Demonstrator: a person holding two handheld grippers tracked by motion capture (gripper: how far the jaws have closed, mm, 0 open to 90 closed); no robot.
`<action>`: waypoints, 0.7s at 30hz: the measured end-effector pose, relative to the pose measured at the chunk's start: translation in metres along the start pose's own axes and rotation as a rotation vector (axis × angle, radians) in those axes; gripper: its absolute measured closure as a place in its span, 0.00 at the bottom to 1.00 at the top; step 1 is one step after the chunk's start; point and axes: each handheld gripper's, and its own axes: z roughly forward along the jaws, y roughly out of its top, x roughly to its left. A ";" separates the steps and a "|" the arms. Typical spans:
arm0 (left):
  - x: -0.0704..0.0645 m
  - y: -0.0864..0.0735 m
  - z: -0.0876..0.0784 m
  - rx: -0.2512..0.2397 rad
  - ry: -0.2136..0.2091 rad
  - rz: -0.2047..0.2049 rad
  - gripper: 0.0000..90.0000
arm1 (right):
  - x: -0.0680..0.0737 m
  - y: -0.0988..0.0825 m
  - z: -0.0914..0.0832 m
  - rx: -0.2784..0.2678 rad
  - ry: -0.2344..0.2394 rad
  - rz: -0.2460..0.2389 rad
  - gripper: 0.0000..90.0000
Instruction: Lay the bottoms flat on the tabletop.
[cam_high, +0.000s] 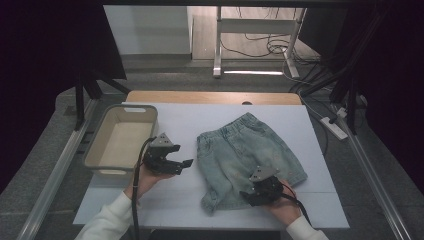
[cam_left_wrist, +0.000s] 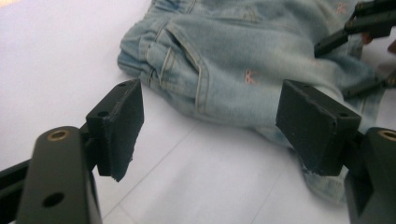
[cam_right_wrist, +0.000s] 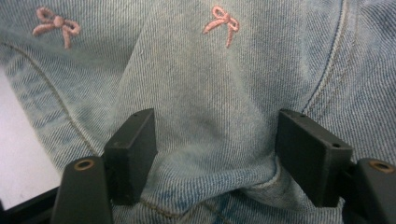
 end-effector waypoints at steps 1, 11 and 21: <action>0.000 -0.002 0.000 0.005 0.002 0.001 0.27 | -0.001 0.000 0.000 0.000 0.007 0.008 0.34; 0.000 -0.005 0.004 0.021 -0.003 0.001 0.27 | -0.004 0.001 -0.002 -0.011 0.009 0.006 0.69; 0.003 -0.006 0.002 0.014 0.000 -0.006 0.27 | -0.004 0.000 -0.004 -0.014 0.038 0.036 0.91</action>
